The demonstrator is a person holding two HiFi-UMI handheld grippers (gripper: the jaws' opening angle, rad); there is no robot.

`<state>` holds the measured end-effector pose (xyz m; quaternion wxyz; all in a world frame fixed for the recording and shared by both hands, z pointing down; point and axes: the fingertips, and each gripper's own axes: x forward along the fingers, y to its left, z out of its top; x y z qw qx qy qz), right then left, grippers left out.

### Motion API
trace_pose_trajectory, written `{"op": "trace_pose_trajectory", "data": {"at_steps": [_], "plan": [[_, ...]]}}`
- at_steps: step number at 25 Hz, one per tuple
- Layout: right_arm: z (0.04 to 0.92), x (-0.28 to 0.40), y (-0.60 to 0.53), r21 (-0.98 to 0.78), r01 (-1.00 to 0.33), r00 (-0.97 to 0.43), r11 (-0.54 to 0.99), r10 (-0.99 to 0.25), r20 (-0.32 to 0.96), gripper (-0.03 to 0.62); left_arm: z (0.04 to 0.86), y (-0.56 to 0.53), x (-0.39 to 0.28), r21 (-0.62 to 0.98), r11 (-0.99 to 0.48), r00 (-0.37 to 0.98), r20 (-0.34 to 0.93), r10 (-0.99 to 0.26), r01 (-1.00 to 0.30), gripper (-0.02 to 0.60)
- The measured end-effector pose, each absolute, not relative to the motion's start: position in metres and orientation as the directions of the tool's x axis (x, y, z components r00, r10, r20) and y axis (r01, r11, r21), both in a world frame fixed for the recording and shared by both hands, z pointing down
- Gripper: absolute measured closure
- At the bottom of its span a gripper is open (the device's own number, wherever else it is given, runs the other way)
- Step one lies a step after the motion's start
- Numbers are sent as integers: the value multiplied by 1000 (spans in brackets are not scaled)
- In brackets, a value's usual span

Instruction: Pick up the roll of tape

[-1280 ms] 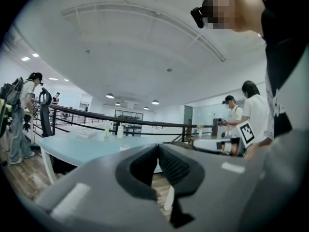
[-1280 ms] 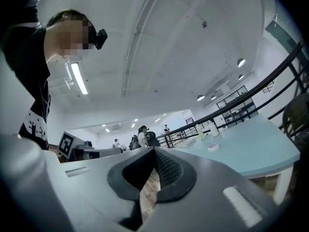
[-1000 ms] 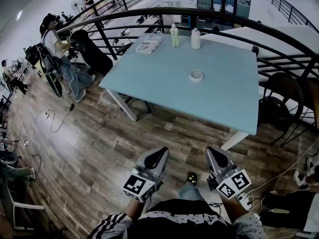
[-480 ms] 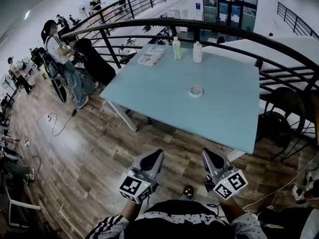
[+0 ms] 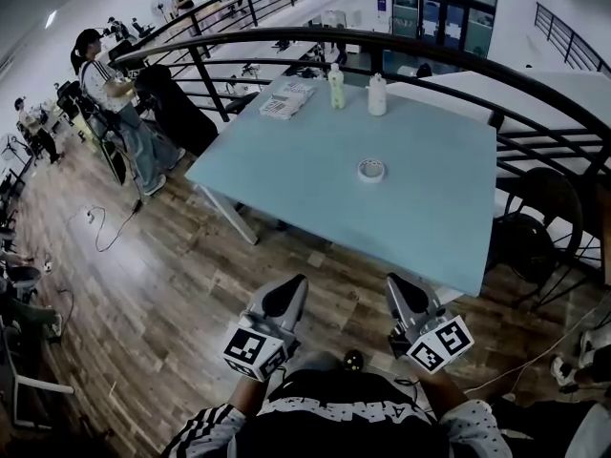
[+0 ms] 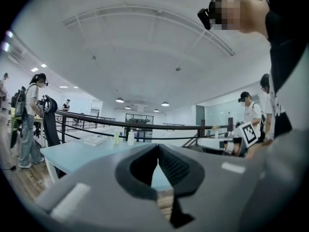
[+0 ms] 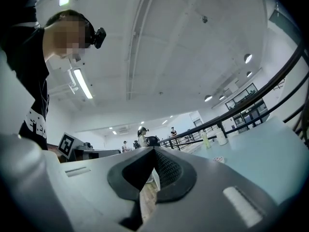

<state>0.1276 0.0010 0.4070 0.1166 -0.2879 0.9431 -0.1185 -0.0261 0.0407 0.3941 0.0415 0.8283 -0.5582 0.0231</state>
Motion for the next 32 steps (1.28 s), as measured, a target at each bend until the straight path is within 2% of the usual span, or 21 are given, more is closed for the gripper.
{"op": "trace_pose_trajectory", "data": {"at_steps": [12,25,32], "plan": [[398,148,-20,-273,-537,-797,798,-586,-148,593,382,15,-7,29,-394,395,60,-917,-919,581],[406,173,-71,-281,-608,-739,742,-659,-140,593,387,-51,14,18,-470,470,61,-881,-883,581],[406,161,-103,-276,-615,-738,739,-662,-128,592,385,-87,0,20,-471,471,57,-880,-882,581]]}}
